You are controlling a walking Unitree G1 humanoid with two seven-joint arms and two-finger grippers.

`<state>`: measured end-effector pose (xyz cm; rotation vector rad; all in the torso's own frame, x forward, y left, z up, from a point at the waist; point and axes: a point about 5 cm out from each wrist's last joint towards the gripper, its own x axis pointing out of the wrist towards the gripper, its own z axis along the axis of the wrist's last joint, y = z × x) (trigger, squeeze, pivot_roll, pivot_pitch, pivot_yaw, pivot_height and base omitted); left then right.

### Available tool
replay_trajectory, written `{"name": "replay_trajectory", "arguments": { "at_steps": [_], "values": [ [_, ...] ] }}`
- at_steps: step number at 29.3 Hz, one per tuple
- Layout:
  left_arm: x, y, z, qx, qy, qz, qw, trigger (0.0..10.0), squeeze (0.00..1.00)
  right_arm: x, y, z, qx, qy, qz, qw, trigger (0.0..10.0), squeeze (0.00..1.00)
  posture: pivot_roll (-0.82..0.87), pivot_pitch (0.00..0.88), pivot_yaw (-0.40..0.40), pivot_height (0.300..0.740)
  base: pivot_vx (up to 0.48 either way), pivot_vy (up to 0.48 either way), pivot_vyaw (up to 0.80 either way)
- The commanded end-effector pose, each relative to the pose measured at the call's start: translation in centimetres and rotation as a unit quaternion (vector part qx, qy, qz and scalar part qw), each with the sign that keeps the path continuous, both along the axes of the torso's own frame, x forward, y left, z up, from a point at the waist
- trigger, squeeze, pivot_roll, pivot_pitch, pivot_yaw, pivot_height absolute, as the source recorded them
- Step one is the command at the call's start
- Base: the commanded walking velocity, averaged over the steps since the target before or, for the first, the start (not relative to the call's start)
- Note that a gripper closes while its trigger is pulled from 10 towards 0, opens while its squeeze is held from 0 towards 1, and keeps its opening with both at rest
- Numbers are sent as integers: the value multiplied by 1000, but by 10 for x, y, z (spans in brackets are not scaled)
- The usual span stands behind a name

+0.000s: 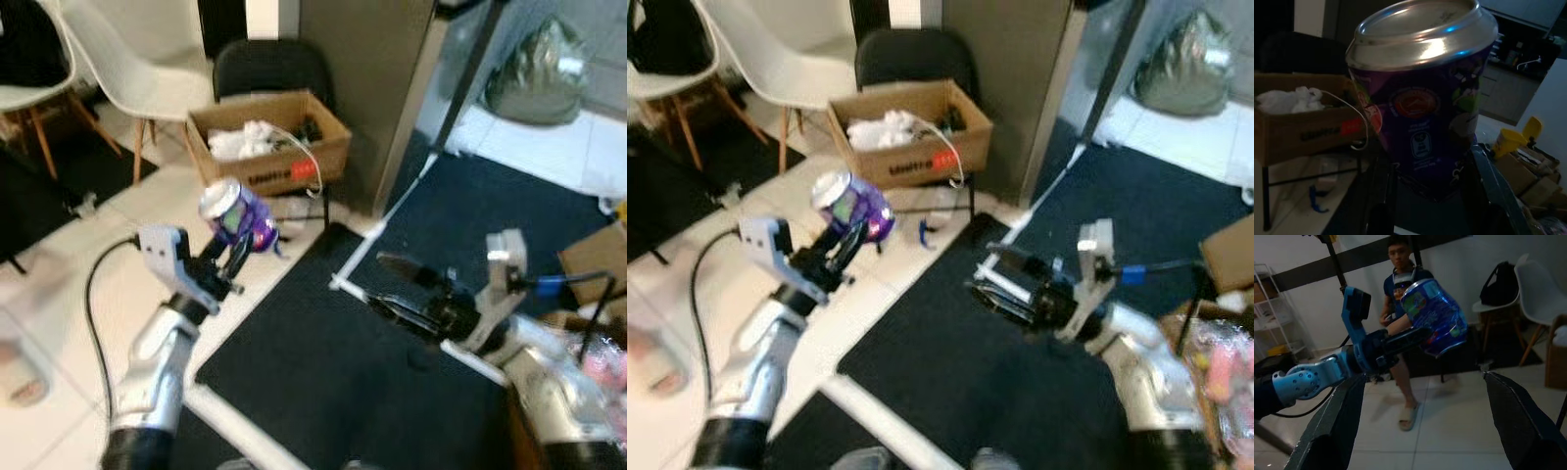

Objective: Picking trash to rubbish bin

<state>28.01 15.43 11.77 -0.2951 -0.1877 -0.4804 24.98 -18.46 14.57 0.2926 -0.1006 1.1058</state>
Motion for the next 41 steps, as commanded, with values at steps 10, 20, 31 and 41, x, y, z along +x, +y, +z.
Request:
{"name": "replay_trajectory", "arguments": {
  "at_steps": [10,20,31,41],
  "values": [
    [0,2,-2,-2,6,-1,1000,10000,0,4,-3,-2,-11,3,-25,1000,10000,0,-40,0,-19,740,346,0,0],
    [-1,2,-3,-4,6,-2,1000,10000,0,5,-1,-8,-38,6,-27,999,10000,0,-39,0,-18,740,348,0,-560],
    [-1,3,-3,-4,7,-1,1000,10000,0,5,0,-10,-44,8,-23,999,10000,0,-32,0,-25,740,349,0,-150],
    [-1,6,-3,-5,7,5,1000,10000,0,5,-1,-11,-51,8,-18,998,10000,0,-30,0,-29,740,348,0,0]
  ]
}}
